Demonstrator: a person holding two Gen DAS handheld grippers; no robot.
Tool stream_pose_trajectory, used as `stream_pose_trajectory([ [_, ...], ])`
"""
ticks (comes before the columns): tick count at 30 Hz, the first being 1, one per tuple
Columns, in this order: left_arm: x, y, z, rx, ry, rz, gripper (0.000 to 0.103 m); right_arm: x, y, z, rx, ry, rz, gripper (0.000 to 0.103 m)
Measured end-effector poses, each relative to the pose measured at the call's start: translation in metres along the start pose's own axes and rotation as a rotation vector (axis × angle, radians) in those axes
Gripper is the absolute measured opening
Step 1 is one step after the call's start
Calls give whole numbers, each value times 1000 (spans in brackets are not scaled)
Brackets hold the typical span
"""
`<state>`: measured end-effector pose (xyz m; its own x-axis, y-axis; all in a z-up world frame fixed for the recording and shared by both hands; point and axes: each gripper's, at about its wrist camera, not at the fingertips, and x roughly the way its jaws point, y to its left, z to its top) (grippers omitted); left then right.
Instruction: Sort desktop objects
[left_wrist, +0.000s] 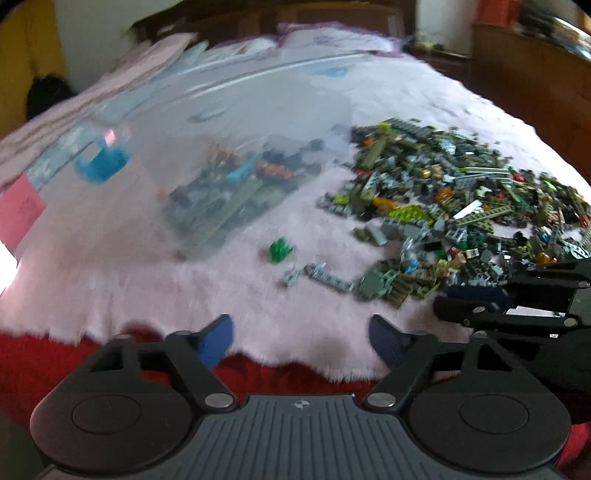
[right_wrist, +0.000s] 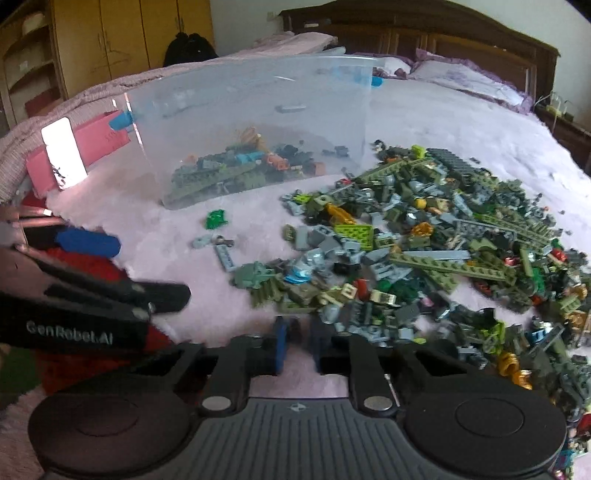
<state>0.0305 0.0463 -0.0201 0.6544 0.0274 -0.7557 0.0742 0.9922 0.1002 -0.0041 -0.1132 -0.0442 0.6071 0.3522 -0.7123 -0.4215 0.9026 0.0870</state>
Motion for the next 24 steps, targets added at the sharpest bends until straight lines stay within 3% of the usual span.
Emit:
stream_pose_trajectory([
  [1,2,-1,2,25,-14,-6,53,-1,-2,0,7,3,-4,5],
  [5,23,-1,10,80,-33,-37,34,-9,-10,-5,44,13,-2,5],
  [9,42,9,13,58,-3,-53,33,-13,-13,-15,76,36,11,6],
  [13,45,16,11,39,-11,-52,41,-12,-14,-18,86,35,17,6],
  [17,48,18,11,70,-10,-73,40,-12,-13,-18,71,36,15,6],
  [22,51,12,15,146,7,-112,21,-10,-15,-16,81,46,25,6],
  [24,53,9,17,169,17,-122,17,-8,-17,-14,89,52,31,7],
])
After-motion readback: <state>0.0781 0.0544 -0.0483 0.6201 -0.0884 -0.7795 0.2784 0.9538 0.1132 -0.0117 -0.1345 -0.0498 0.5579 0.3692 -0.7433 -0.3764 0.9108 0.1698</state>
